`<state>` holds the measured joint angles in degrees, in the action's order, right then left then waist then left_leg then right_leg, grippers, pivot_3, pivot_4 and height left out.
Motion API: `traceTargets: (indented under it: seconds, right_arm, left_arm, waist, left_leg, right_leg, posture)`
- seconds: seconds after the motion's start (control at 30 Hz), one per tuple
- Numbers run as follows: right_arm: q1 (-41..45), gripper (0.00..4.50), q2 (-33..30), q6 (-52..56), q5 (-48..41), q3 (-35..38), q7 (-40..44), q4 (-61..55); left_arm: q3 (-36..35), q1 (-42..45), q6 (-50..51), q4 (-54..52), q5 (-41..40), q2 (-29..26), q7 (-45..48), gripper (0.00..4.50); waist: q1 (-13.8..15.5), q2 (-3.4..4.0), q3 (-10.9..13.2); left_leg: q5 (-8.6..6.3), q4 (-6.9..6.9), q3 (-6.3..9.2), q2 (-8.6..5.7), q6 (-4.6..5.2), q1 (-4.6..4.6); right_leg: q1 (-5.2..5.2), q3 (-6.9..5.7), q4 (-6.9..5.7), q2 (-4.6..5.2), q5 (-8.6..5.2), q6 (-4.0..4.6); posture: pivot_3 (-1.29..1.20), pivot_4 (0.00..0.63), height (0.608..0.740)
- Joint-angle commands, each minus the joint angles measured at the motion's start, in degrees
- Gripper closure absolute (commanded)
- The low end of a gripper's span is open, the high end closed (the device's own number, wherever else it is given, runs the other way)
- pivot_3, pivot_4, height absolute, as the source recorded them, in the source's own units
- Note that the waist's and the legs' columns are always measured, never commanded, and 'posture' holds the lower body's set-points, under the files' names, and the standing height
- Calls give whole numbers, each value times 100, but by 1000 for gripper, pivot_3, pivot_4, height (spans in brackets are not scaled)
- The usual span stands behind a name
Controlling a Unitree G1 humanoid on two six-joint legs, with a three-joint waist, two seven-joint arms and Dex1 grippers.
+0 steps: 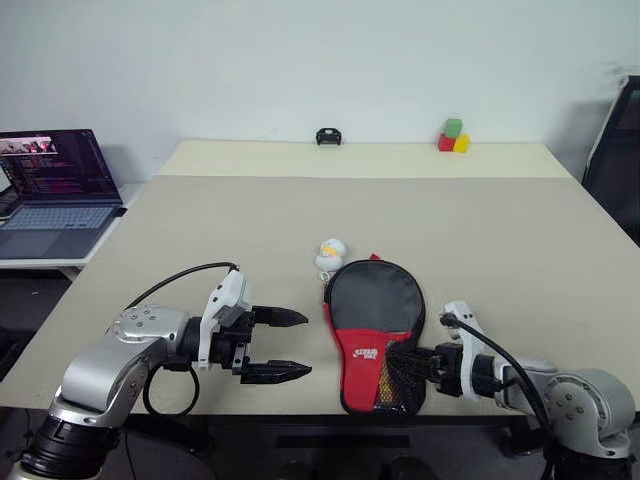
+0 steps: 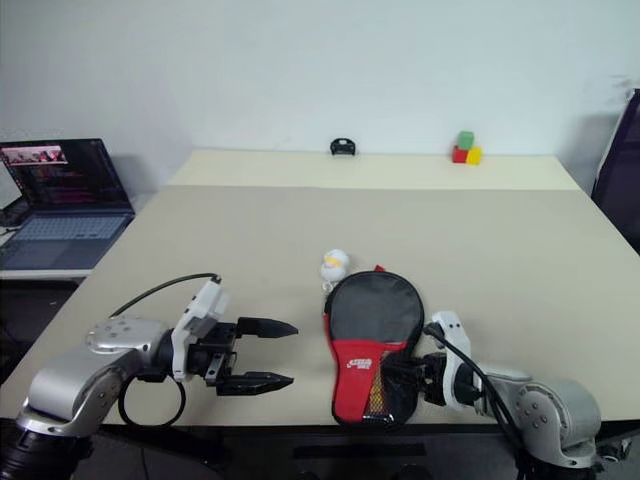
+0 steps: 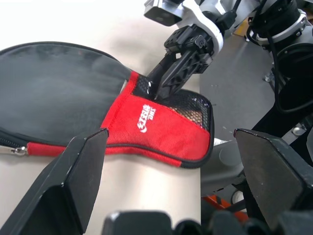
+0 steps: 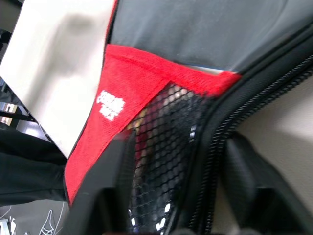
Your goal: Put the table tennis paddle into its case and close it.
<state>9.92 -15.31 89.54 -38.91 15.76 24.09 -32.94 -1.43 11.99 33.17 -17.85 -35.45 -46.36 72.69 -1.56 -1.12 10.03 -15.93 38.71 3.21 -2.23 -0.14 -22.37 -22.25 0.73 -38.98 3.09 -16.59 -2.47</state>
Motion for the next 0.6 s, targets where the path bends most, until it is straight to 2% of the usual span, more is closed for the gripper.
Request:
traceTargets:
  seconds: [0.03, 0.07, 0.1, 0.23, 0.37, 0.47, 0.6]
  right_arm:
    - [-67, 574, -154, 31, 83, 619, -185, -117]
    - [-41, 180, -136, 64, 19, 761, -165, -158]
    - [-17, 9, -146, 87, -55, 870, -122, -197]
    - [135, 9, -251, 58, -375, 1119, 110, -370]
    - [570, 9, -405, -409, -623, 1074, 289, -339]
    - [1129, 9, -561, -823, -705, 624, 477, -153]
    - [1519, 9, -790, -1348, -655, -36, 793, 65]
  left_arm:
    - [-28, -22, -89, -211, -37, -29, -40, 0]
    - [-28, -28, -95, -212, -38, -23, -50, 0]
    - [-27, -29, -102, -207, -36, -16, -59, 0]
    - [0, -9, -145, -162, -22, 21, -86, 0]
    - [4, 80, -220, -31, 41, 101, -175, 0]
    - [-109, 337, -223, 298, 165, 310, -621, 0]
    - [-178, 376, -299, 413, 252, 309, -755, 0]
  waist:
    - [30, -2, -1]
    - [44, -2, -1]
    - [48, -3, -1]
    - [30, 0, 0]
    - [-34, 4, 3]
    - [-27, 7, 5]
    - [-26, 5, 5]
  left_leg:
    - [-1, 0, 0, -2, 1, 3]
    - [-1, 1, 0, -5, 2, 3]
    - [-1, 2, 0, -6, 2, 2]
    - [-1, -2, -1, -3, 1, 1]
    - [-1, -15, -6, -2, 1, 2]
    - [0, -28, -7, -2, 1, 7]
    - [0, -39, -8, -1, 1, 8]
  right_leg:
    - [5, 1, 2, 2, 1, -3]
    - [4, 2, 3, 3, 4, -6]
    - [5, 3, 4, 4, 5, -8]
    - [1, 4, 1, 2, 4, -6]
    - [-4, 9, 0, 1, 3, -4]
    - [-4, 9, 2, 0, 3, -4]
    - [-7, 9, 7, -1, 2, -3]
  posture:
    - [0, 150, 740]
    - [0, 150, 740]
    - [0, 150, 740]
    - [0, 150, 740]
    - [0, 150, 740]
    - [0, 150, 740]
    - [0, 150, 740]
